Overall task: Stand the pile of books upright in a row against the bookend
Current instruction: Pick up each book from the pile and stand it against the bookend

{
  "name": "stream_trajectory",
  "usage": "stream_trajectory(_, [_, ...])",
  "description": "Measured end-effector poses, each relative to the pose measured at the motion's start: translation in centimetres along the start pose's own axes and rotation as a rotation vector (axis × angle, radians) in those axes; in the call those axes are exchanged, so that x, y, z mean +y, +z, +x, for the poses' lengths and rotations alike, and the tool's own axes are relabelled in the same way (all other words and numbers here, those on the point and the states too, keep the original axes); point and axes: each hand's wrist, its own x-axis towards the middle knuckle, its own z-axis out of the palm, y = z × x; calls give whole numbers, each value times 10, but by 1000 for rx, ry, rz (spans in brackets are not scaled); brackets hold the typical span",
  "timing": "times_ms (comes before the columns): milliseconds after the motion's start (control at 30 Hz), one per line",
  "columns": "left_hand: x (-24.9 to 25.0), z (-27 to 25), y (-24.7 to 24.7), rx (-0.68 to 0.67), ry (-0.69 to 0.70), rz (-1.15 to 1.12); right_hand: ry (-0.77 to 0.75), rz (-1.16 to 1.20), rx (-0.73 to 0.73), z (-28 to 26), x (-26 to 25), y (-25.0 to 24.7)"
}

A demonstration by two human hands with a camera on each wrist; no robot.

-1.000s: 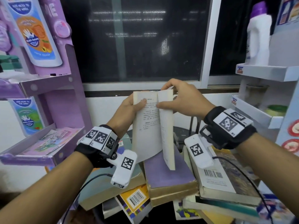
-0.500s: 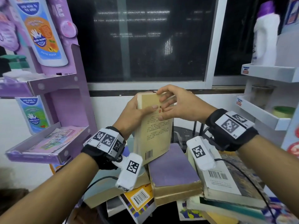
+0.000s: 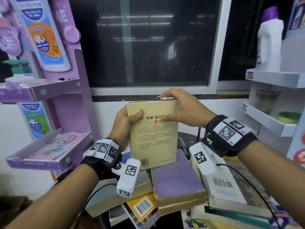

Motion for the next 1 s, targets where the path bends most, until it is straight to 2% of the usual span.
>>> stream_trajectory(133, [2, 3, -1, -43, 14, -102, 21, 174, -53, -5, -11, -6])
stream_trajectory(333, [-8, 7, -4, -49, -5, -215, 27, 177, -289, -16, -26, -15])
stream_trajectory(467, [-8, 8, -3, -128, -18, -188, 47, 136, -370, -17, -29, -20])
stream_trajectory(567, [-7, 10, -4, -153, -20, -110, 47, 92, -336, -17, -27, -20])
stream_trajectory(667, [-7, 16, -9, -135, -10, 70, 36, 78, -255, -17, -25, -16])
stream_trajectory(800, [-10, 27, -17, -129, -62, 191, 55, 80, -189, -13, -22, -16])
stream_trajectory(1000, [-17, 50, -23, 58, -85, 279, 83, 8, -120, -2, -14, -20])
